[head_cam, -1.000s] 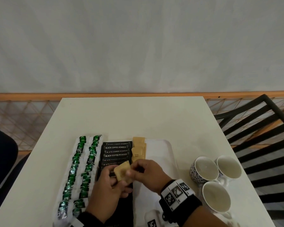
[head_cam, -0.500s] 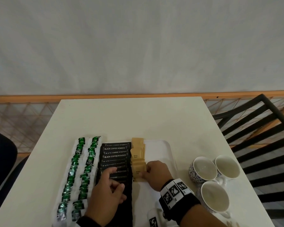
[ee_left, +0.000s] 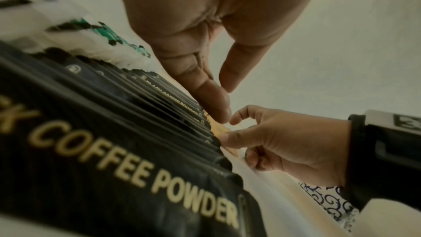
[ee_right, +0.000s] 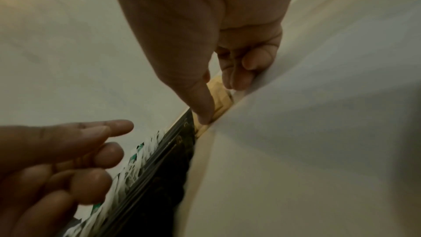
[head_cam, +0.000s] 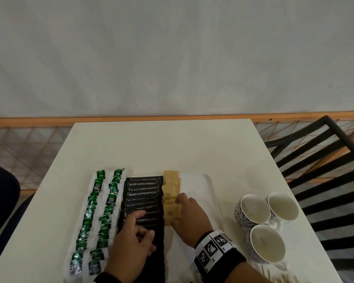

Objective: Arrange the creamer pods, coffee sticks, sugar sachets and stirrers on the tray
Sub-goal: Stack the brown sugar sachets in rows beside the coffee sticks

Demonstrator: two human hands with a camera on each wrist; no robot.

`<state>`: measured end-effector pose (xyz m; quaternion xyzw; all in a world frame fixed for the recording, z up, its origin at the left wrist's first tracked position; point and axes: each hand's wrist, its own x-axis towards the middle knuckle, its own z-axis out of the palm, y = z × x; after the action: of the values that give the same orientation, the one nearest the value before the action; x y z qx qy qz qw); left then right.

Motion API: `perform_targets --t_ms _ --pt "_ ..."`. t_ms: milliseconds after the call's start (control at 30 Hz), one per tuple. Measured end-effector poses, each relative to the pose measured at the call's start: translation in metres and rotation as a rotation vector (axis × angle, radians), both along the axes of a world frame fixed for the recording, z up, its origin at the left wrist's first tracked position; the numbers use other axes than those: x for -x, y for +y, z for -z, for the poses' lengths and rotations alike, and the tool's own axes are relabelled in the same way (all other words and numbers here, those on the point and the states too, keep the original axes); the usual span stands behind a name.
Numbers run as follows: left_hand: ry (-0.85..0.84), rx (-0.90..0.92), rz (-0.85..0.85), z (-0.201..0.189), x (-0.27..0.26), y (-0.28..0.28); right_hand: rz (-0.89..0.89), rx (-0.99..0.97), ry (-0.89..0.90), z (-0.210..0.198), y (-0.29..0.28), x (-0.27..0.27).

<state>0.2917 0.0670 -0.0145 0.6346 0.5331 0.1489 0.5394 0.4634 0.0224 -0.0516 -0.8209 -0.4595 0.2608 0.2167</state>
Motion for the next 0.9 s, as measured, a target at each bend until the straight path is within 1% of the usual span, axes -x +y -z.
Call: perform_targets --t_ms 100,367,533,600,667,800,900 --pt "0.0 0.004 -0.006 0.001 0.0 0.0 -0.042 0.009 -0.027 0.001 0.0 -0.001" --pt "-0.012 -0.013 0.004 -0.002 0.003 -0.002 -0.059 0.037 -0.05 -0.002 0.012 -0.005" --pt "0.033 -0.059 0.068 -0.009 0.018 -0.007 -0.06 0.032 0.001 -0.011 0.002 -0.005" --pt "0.091 -0.079 0.142 -0.011 0.028 -0.012 -0.09 0.024 0.013 -0.017 -0.01 -0.004" --pt "0.148 -0.105 0.262 -0.011 0.038 -0.017 -0.17 0.051 0.014 -0.028 -0.025 -0.003" --pt "0.224 -0.059 0.584 -0.011 0.057 -0.044 -0.445 0.148 0.001 -0.054 -0.07 0.008" --pt "0.394 -0.1 0.786 -0.006 0.066 -0.066 -0.608 0.225 -0.019 -0.063 -0.105 0.019"
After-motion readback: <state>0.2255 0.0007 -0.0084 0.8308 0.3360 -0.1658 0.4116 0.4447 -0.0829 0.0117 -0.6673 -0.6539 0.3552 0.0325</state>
